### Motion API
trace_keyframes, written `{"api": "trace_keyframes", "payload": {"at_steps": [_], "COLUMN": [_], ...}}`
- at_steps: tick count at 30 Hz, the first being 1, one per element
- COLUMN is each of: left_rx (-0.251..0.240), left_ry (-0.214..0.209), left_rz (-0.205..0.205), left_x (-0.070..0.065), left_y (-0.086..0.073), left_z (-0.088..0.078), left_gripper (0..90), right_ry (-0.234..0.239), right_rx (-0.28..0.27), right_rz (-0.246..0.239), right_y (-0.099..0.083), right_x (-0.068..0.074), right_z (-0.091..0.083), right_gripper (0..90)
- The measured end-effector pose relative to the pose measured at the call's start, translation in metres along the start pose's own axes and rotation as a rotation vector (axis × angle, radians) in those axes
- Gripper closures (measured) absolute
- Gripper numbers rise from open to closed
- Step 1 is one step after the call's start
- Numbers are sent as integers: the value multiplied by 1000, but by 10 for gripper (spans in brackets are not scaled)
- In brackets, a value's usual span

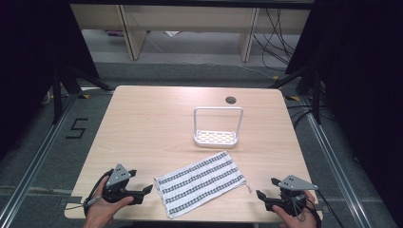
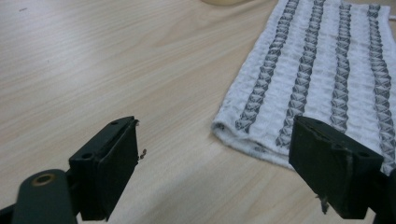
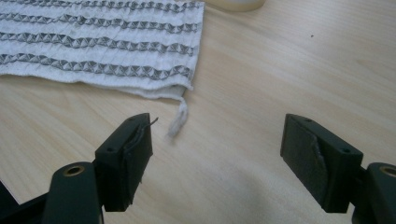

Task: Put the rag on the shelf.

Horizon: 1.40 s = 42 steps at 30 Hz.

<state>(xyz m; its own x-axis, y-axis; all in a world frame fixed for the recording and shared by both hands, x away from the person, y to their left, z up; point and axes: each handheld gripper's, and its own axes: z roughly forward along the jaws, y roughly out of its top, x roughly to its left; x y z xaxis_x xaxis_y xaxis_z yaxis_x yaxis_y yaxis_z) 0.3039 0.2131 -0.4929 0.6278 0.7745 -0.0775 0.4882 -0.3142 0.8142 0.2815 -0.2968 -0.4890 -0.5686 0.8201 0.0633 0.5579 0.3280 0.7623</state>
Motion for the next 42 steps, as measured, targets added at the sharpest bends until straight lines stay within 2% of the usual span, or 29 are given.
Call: {"api": "trace_keyframes", "payload": {"at_steps": [1, 2, 3, 4, 5, 6, 7, 8, 10, 11, 12, 14, 15, 16, 17, 18, 21, 22, 24, 26, 27, 28, 31, 32, 37, 42], "left_rx": [6, 2, -8, -4, -5, -5, 5, -6, 1, -11, 10, 1, 6, 22, 4, 1, 2, 17, 17, 33, 36, 36, 50, 54, 91, 106], "left_ry": [-7, -5, -11, -11, -14, -7, -14, -14, -22, -31, -34, -44, -51, -47, -49, -54, -64, -68, -76, -91, -97, -103, -123, -131, -167, -192], "left_rz": [13, 13, 7, 18, 19, 13, 23, 16, 35, 16, 45, 44, 56, 79, 59, 56, 68, 87, 91, 103, 106, 111, 122, 120, 128, 124], "left_x": [0, -1, -2, -3, -3, -4, -4, -6, -7, -10, -9, -12, -12, -13, -14, -15, -18, -18, -21, -22, -24, -25, -31, -33, -38, -44], "left_y": [3, 4, 6, 8, 10, 13, 16, 19, 25, 28, 31, 37, 39, 42, 44, 46, 52, 55, 60, 66, 69, 71, 80, 84, 93, 100], "left_z": [1, 2, 3, 5, 6, 8, 9, 12, 16, 20, 21, 26, 28, 30, 33, 35, 42, 44, 51, 58, 62, 66, 78, 83, 99, 113], "left_gripper": [150, 148, 148, 148, 148, 148, 148, 150, 152, 152, 162, 170, 173, 179, 187, 191, 214, 219, 251, 263, 274, 281, 302, 307, 313, 317], "right_ry": [3, -10, -2, -4, 0, -6, 8, 2, 1, 11, 13, 4, 9, 12, 4, 3, 4, 19, 31, 53, 40, 40, 46, 53, 36, 36], "right_rx": [-10, 1, -12, -11, -10, -7, -15, -13, -13, -15, -23, -20, -21, -34, -29, -26, -23, -25, -30, -27, -30, -22, -22, -9, 3, 4], "right_rz": [-24, 14, -23, -27, 1, -10, -30, -29, -23, -19, -32, -26, -20, -36, -31, -29, -32, -43, -34, -4, -20, -18, -54, -39, -43, -60], "right_y": [1, 2, 3, 4, 4, 5, 6, 7, 7, 7, 8, 9, 9, 10, 11, 11, 13, 13, 15, 16, 17, 18, 20, 21, 24, 26], "right_x": [-2, 2, -1, -1, 1, 1, 0, 1, 1, 2, 1, 2, 3, 2, 4, 4, 6, 5, 7, 11, 10, 11, 12, 13, 13, 14], "right_z": [1, 0, 2, 1, 2, 1, 2, 2, 1, 2, 2, 1, 2, 3, 2, 2, 5, 6, 8, 10, 12, 13, 19, 20, 24, 28], "right_gripper": [260, 260, 261, 262, 266, 268, 268, 269, 268, 269, 270, 271, 271, 273, 276, 278, 279, 279, 283, 301, 301, 301, 308, 310, 317, 332]}}
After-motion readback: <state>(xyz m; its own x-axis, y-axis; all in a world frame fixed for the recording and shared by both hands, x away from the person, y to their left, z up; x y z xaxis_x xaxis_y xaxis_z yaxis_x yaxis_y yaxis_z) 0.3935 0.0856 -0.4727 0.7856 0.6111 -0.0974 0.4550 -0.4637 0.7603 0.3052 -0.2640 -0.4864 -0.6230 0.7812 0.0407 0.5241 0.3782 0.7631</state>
